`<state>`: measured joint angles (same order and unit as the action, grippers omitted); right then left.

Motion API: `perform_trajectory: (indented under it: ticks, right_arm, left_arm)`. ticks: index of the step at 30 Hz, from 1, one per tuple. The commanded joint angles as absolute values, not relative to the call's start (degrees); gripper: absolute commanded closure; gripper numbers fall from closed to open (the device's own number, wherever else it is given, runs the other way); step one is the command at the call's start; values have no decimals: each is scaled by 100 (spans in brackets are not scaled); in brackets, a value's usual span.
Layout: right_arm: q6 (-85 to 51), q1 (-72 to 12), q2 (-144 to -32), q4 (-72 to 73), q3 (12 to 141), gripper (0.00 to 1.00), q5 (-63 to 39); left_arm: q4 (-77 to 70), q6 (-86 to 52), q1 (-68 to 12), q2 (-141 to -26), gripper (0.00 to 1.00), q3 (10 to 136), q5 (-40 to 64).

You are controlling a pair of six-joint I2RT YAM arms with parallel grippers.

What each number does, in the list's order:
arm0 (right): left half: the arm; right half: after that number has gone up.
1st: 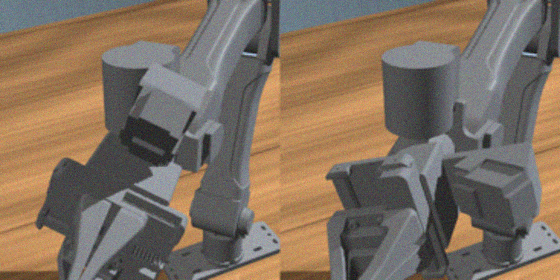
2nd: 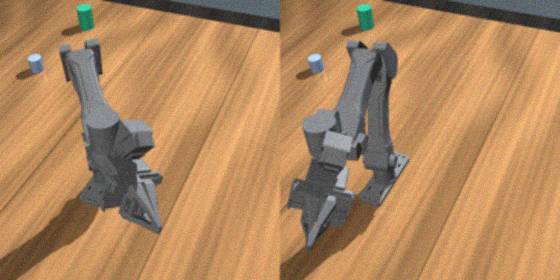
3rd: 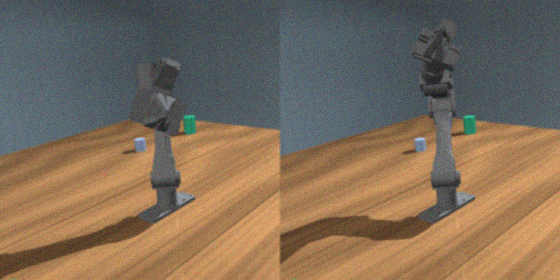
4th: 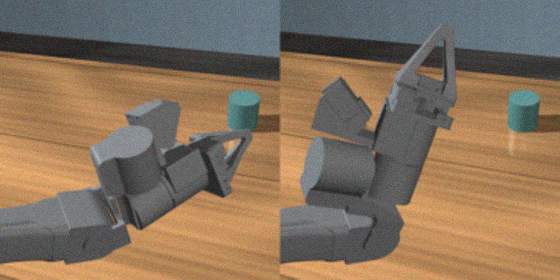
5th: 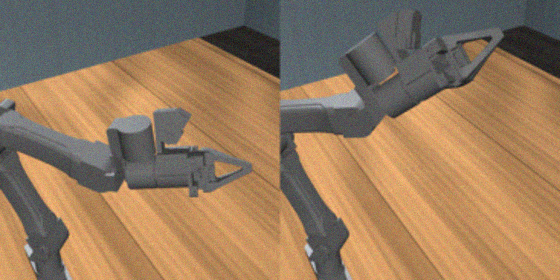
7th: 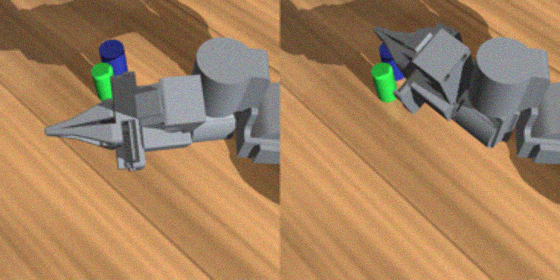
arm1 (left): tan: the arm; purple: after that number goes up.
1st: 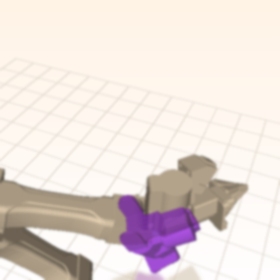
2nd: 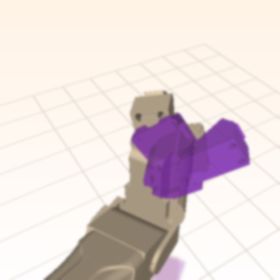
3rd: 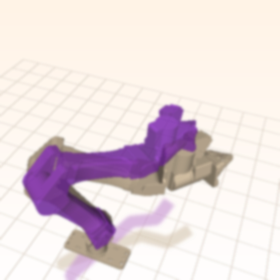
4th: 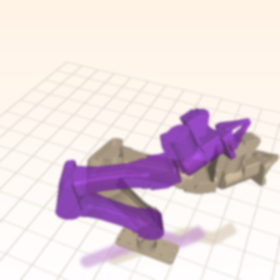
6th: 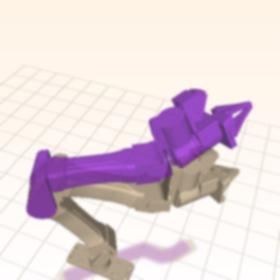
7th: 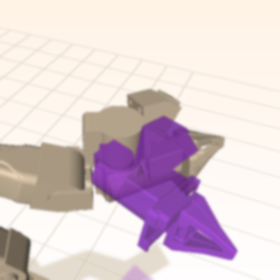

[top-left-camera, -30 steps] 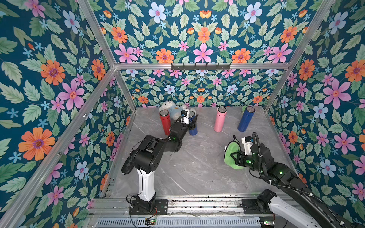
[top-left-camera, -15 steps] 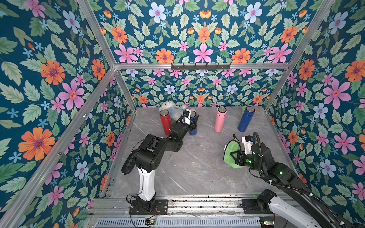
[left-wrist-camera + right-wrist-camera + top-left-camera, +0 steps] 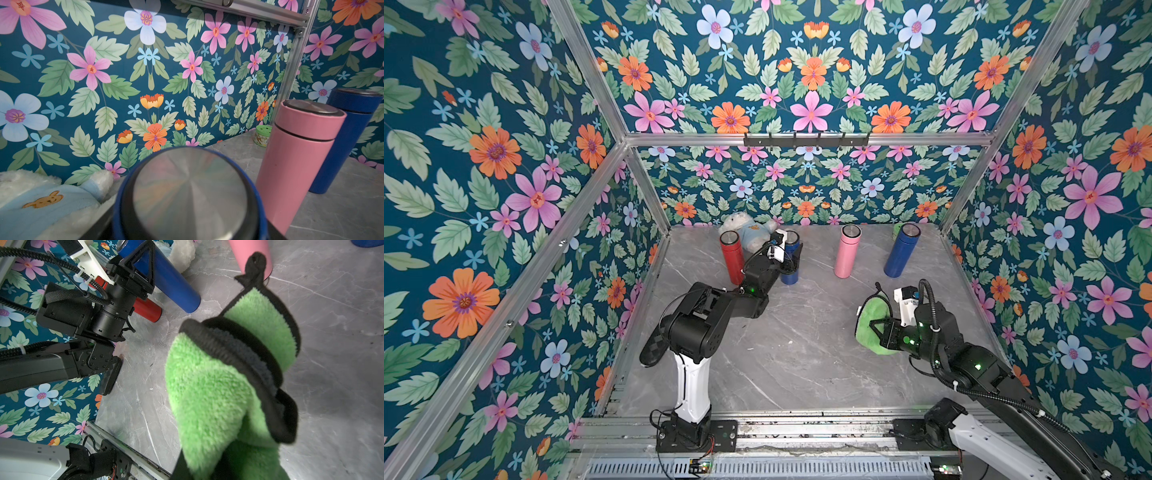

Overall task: Wipe the surface of the thermos
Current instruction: Place the thermos at the center of the board, then place the cleaning item at the center of the board.

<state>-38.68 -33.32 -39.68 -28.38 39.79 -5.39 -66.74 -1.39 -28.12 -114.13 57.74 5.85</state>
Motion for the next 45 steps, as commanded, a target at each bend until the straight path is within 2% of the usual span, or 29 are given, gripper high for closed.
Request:
perform_trajectory:
  ticks: [1,6,11,23,31,37,45]
  right_arm:
    - [-3902,-3329,-3925,-2782,3955,100,-446]
    - [-3911,-3332,-3873,-2788,3929,100,-431]
    - [-3916,-3329,-3848,-2780,3927,100,-438]
    - [-3946,-3331,-4085,-2491,3799,100,-651]
    - [-3974,-3326,-4416,-2126,3657,100,-841]
    - [-4098,-3377,-5357,-1066,3363,100,-1381]
    - [-4091,-4397,-7537,427,4139,100,-1414]
  left_arm:
    - [-6724,-66,-2804,-11338,20,5766,580]
    - [-6706,-69,-2796,-11292,13,5722,589]
    - [-6713,-96,-2799,-11166,1,5616,593]
    - [-6511,-466,-2803,-10101,1,4552,520]
    - [-5272,-690,-2850,-8932,1,3831,484]
    - [-4008,-755,-2907,-7710,1,3434,207]
    - [-2464,-766,-2922,-6144,1,3096,-177]
